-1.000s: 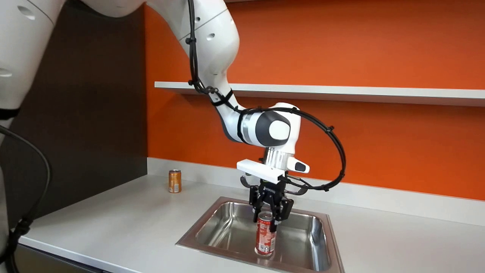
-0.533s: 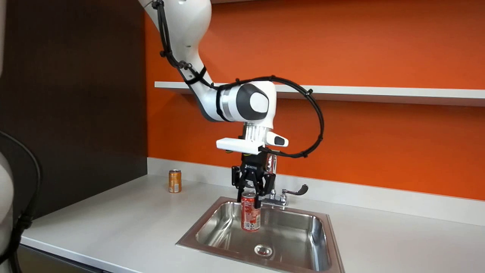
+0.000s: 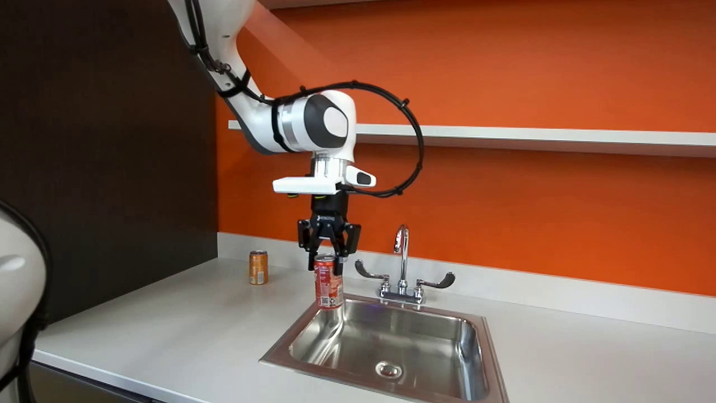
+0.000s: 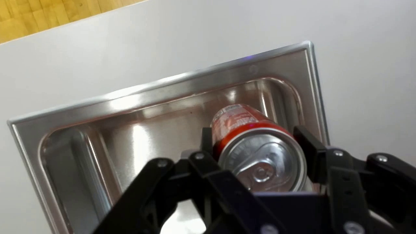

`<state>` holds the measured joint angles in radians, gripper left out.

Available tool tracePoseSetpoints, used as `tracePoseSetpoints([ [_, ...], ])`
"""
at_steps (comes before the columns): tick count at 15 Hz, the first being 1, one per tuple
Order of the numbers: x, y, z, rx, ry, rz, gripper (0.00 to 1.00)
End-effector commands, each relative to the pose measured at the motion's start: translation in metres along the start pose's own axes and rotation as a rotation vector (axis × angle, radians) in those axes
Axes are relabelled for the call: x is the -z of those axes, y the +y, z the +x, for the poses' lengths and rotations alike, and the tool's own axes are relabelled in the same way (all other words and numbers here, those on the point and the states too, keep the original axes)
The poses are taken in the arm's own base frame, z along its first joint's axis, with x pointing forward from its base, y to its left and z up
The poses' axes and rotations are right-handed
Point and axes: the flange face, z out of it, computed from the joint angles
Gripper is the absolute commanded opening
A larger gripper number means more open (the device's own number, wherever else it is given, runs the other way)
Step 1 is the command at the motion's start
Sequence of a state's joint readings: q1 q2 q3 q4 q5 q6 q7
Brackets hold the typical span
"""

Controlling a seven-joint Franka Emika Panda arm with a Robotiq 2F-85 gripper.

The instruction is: Remove the red can from the sink and put it on the counter

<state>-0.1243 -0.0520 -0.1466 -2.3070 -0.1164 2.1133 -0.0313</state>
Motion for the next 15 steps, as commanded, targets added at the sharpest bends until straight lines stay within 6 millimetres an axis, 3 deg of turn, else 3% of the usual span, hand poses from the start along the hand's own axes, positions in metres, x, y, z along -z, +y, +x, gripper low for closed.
tracePoseSetpoints([
  [1, 0.016, -0.041, -0.017, 0.071, 0.007, -0.03, 0.38],
  [9, 0.001, -0.134, -0.029, 0.271, -0.005, -0.058, 0.38],
  [15, -0.017, -0.176, -0.029, 0.36, -0.001, -0.068, 0.38],
])
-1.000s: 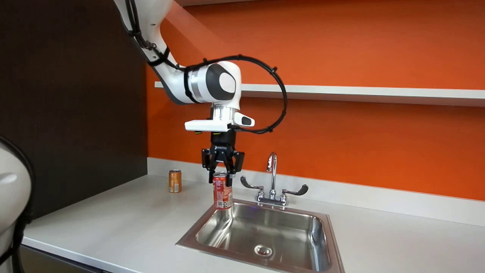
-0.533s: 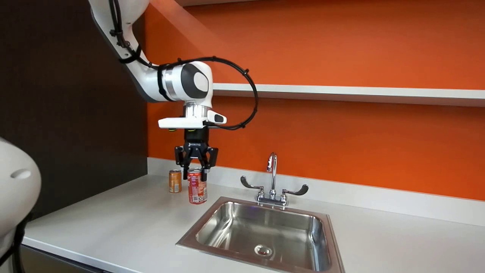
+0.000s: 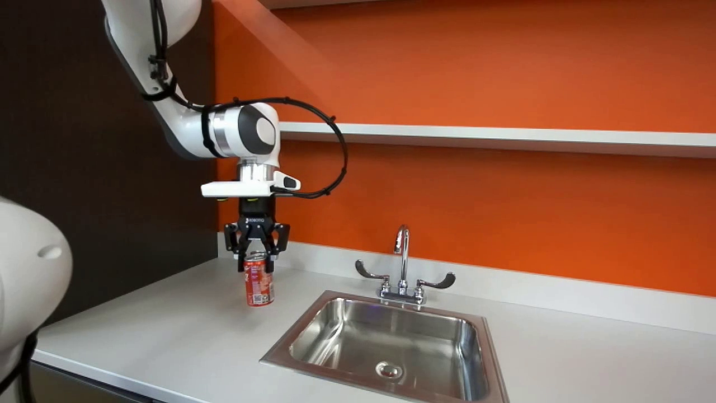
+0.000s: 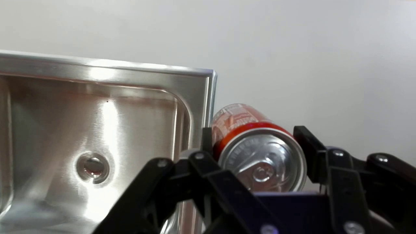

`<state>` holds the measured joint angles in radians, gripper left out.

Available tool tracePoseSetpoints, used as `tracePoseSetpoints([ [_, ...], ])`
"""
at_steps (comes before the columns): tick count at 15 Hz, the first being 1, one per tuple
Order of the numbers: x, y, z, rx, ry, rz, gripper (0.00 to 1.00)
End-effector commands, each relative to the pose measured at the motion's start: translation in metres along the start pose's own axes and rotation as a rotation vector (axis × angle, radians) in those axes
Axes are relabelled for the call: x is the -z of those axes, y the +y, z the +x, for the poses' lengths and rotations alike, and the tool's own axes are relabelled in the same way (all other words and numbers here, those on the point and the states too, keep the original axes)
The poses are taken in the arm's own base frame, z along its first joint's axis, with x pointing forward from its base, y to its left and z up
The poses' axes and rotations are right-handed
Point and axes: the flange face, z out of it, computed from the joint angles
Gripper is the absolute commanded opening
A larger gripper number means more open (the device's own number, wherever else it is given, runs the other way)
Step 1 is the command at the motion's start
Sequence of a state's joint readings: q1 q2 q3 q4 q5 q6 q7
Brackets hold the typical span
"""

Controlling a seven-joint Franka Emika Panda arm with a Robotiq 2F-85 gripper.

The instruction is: Remove the red can from the sink and put it on the counter

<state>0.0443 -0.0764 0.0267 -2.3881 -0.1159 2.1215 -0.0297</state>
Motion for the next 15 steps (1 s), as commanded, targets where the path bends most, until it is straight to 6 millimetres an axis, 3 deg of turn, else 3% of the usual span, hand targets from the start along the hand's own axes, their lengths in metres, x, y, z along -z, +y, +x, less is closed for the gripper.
tracePoseSetpoints([
  [1, -0.006, -0.017, 0.01, 0.029, 0.023, -0.01, 0.38],
  [15, -0.062, -0.044, 0.043, 0.084, 0.053, 0.022, 0.38],
])
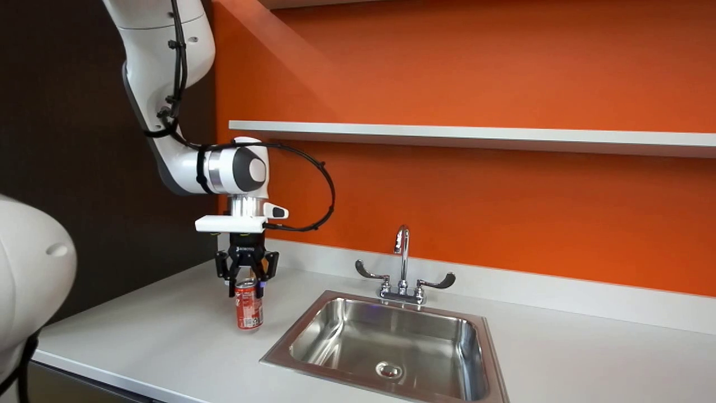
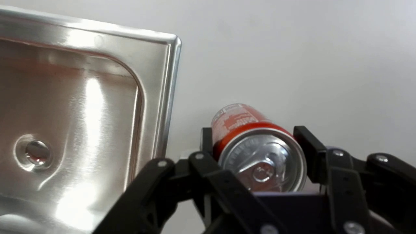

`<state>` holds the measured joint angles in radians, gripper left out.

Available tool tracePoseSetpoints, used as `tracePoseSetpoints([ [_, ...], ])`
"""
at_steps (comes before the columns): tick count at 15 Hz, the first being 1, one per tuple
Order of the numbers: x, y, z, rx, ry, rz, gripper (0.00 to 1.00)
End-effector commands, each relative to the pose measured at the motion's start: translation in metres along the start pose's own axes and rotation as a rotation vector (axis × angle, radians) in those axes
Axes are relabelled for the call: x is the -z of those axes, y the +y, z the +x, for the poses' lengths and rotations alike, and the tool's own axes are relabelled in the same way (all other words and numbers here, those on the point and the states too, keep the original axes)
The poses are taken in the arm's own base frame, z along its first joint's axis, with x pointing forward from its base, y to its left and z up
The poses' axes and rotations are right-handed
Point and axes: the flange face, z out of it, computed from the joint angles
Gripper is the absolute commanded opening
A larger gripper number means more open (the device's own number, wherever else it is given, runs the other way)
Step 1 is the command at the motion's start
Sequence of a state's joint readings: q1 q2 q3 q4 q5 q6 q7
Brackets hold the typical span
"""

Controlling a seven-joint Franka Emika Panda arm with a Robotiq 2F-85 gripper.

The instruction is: Remove the red can from the sink and put it on the counter

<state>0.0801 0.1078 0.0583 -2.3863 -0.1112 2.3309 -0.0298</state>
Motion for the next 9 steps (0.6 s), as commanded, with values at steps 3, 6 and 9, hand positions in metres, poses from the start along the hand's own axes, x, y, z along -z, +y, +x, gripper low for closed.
tracePoseSetpoints([
  [3, -0.005, -0.004, 0.009, 0.005, 0.021, 0.015, 0.38],
  [6, -0.01, -0.005, 0.011, 0.007, 0.017, 0.018, 0.38],
  [9, -0.013, -0.004, 0.011, 0.006, 0.012, 0.019, 0.38],
])
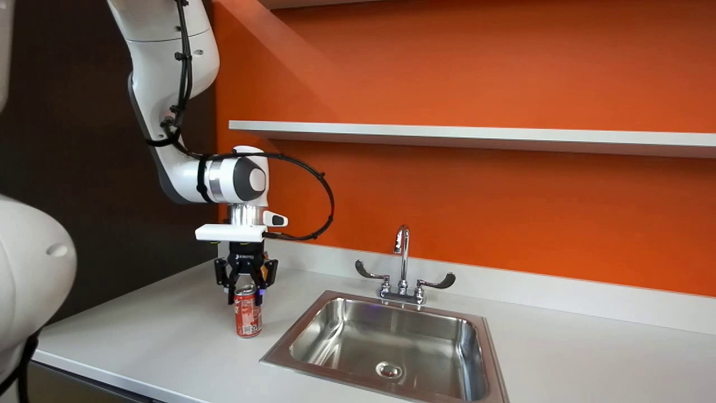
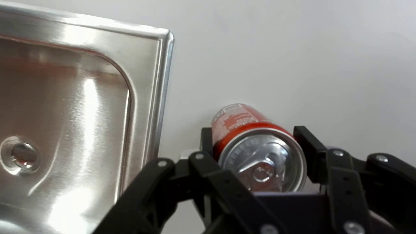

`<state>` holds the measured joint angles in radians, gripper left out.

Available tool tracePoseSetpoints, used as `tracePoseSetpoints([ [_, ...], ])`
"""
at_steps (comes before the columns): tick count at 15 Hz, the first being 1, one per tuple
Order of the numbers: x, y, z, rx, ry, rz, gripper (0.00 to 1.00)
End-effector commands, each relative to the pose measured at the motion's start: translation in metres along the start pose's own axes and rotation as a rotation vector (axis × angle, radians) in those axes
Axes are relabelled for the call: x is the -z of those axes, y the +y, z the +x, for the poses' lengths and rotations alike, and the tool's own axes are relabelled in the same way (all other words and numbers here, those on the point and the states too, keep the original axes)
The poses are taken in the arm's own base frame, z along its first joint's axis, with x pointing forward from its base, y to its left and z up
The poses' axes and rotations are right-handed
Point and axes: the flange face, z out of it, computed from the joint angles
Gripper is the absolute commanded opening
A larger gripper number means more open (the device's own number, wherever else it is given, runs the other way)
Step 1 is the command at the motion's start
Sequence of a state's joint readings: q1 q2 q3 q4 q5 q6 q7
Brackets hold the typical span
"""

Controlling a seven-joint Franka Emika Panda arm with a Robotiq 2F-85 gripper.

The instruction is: Remove the red can from the sink and put it on the counter

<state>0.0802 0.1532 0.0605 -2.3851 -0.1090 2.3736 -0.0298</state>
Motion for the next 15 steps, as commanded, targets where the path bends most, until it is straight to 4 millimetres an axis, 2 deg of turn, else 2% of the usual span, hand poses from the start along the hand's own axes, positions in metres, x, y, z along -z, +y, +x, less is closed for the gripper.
tracePoseSetpoints([
  [1, 0.003, -0.002, 0.005, 0.003, 0.01, 0.009, 0.41],
  [2, 0.003, -0.002, 0.006, 0.003, 0.01, 0.008, 0.88],
  [3, 0.003, -0.002, 0.006, 0.002, 0.009, 0.01, 0.9],
  [5, 0.004, -0.003, 0.005, 0.002, 0.011, 0.01, 1.0],
  [9, 0.014, -0.002, -0.004, -0.006, 0.02, 0.006, 1.0],
  [15, 0.05, -0.003, -0.018, -0.023, 0.073, -0.004, 1.0],
])
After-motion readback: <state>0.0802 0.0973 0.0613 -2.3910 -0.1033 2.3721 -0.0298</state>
